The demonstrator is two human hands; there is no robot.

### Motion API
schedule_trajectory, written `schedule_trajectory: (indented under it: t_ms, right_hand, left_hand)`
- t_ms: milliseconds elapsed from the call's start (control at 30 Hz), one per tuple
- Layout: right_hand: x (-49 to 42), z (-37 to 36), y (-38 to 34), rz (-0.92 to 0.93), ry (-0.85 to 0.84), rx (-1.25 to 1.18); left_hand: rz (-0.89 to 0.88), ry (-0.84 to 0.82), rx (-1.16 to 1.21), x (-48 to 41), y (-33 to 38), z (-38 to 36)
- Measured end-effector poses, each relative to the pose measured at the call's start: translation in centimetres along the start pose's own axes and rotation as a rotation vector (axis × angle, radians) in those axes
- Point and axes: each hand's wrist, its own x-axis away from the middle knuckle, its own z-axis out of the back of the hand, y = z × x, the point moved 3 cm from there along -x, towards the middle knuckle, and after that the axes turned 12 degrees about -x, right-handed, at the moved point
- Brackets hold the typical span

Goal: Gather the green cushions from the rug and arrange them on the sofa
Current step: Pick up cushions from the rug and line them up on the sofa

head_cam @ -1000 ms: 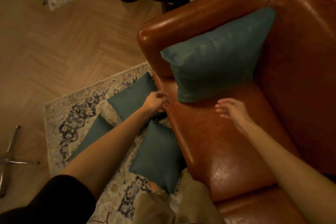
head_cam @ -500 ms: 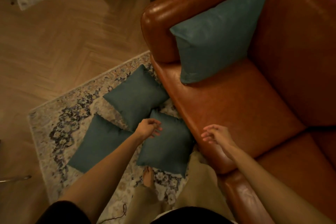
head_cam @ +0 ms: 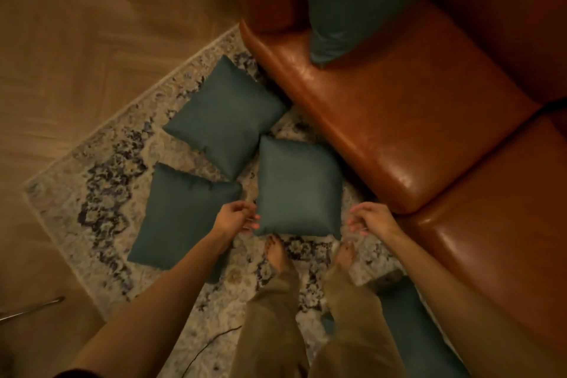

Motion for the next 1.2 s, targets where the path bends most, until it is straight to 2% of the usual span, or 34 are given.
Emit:
schedule_trajectory:
  t_ms: [167, 300, 567, 700, 833, 967, 1033, 1200]
  right_hand:
    - [-3.5, -1.0, 4.6, -0.009, -0.005, -0.026]
    - [-8.7, -1.3, 9.9, -0.046, -0.022, 0.026]
    - [-21.8, -1.9, 18.9, -0.095, 0.002, 0.15]
    - [-29.7, -1.8, 20.3, -0.053, 0.077, 0.166]
    - [-35.1, -2.9, 20.6, -0.093, 0.083, 0.029]
    - [-38.7, -4.5, 23.2, -0.185, -0.024, -0.206]
    - [-39.3, -5.0, 24.2, -0.17, -0.065, -0.286]
    - [-36.8, -4.3, 24.8, -0.077, 0.034, -0.154]
  left_hand:
    - [-0.001, 0.016, -0.106, -2.8, -3.7, -1.9]
    - [-0.011, -0.002, -0.204, -8.2, -6.0, -4.6]
    - [0.059, 0.039, -0.249, -20.6, -13.1, -8.7]
    - [0.093, 0.126, -0.223, -27.4, -15.7, -9.5]
    - [0.067, 0.245, -0.263, -32.9, -17.1, -9.5]
    - [0.178, 0.176, -0.05, -35.7, -19.6, -11.7]
    - [0.215, 0.162, 0.074, -36.3, -20.7, -12.5]
    - [0.276, 0.186, 0.288, -33.9, -22.0, -12.1]
